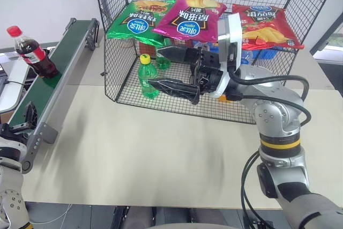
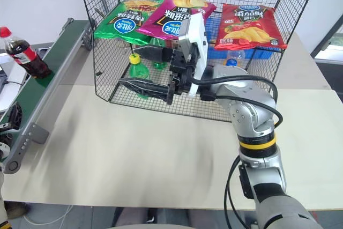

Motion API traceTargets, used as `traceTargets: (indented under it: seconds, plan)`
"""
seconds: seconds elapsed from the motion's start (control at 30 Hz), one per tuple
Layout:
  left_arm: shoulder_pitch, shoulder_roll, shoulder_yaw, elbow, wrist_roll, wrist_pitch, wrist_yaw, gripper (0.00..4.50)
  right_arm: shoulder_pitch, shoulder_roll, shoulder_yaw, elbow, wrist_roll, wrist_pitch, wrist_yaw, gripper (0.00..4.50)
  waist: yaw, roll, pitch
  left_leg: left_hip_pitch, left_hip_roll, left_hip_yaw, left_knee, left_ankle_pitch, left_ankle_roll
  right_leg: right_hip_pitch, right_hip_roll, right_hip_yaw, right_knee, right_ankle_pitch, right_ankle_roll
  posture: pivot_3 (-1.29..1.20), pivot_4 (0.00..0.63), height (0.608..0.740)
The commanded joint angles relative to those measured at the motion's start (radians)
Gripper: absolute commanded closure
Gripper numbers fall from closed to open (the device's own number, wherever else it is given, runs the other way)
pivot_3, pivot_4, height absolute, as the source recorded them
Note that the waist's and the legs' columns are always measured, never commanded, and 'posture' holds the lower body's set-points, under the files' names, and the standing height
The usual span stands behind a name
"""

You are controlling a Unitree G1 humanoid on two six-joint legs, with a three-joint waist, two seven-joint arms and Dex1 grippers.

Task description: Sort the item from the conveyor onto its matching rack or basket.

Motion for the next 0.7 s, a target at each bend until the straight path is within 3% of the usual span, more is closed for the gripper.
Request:
traceTargets:
  seconds: [0.03,0.7]
  plan:
    - [0.0,0.041,0.064,0.026,-0.016,-0.048,-0.028,0.0,-0.035,-0.013,-0.02,-0.039,0.041,0.015,0.017,0.04,0.0,0.0,0.0,0.0,0.0,0.0,0.0,0.0,0.0,0.0,0.0,0.0,0.0,0.0,0.0,0.0,0.15,0.74]
    - [0.01,0.126,0.117,0.184,-0.015,-0.091,-0.12,0.0,-0.075,-0.005,-0.007,-0.015,0.043,0.011,0.035,0.04,-0.001,0.0,0.0,0.0,0.001,0.0,-0.001,0.0,0.0,-0.001,-0.004,0.0,-0.001,0.0,0.0,0.0,0.15,0.74]
